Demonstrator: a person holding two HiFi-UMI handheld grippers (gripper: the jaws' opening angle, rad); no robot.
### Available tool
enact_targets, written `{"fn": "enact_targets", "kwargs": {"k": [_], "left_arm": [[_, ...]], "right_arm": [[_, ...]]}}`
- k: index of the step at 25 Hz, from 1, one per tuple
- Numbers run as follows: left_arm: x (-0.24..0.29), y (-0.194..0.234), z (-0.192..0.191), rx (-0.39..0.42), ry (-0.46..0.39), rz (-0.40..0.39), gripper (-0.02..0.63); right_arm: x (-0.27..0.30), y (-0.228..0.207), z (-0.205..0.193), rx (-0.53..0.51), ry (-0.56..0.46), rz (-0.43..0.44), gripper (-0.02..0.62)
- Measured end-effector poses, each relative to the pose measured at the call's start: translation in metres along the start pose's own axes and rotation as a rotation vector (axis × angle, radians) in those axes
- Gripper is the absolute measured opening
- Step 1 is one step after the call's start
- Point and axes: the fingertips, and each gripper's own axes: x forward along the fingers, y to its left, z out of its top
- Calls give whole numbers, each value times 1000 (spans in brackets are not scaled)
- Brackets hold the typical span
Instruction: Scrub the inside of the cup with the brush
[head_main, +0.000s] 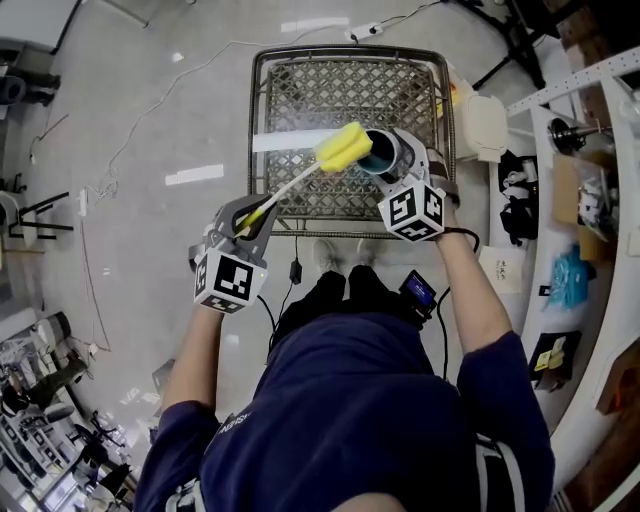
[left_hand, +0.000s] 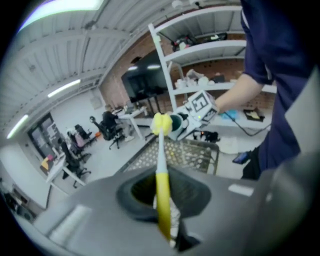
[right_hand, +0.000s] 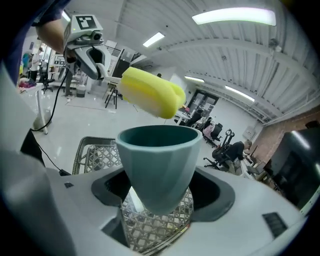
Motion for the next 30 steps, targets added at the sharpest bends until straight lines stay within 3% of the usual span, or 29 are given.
{"fn": "enact_targets", "kwargs": {"k": [9, 21, 25, 30], "left_arm": [[15, 8, 15, 330, 75, 22, 28], [52, 6, 26, 673, 164, 26, 28], [62, 7, 29, 719, 196, 35, 28], [72, 11, 20, 662, 293, 3, 28]], "right_arm": [[0, -13, 7, -101, 58, -34, 341], [18, 7, -18, -270, 222, 23, 341], [22, 16, -19, -338, 240, 41, 341], [27, 26, -19, -375, 247, 59, 341]]}}
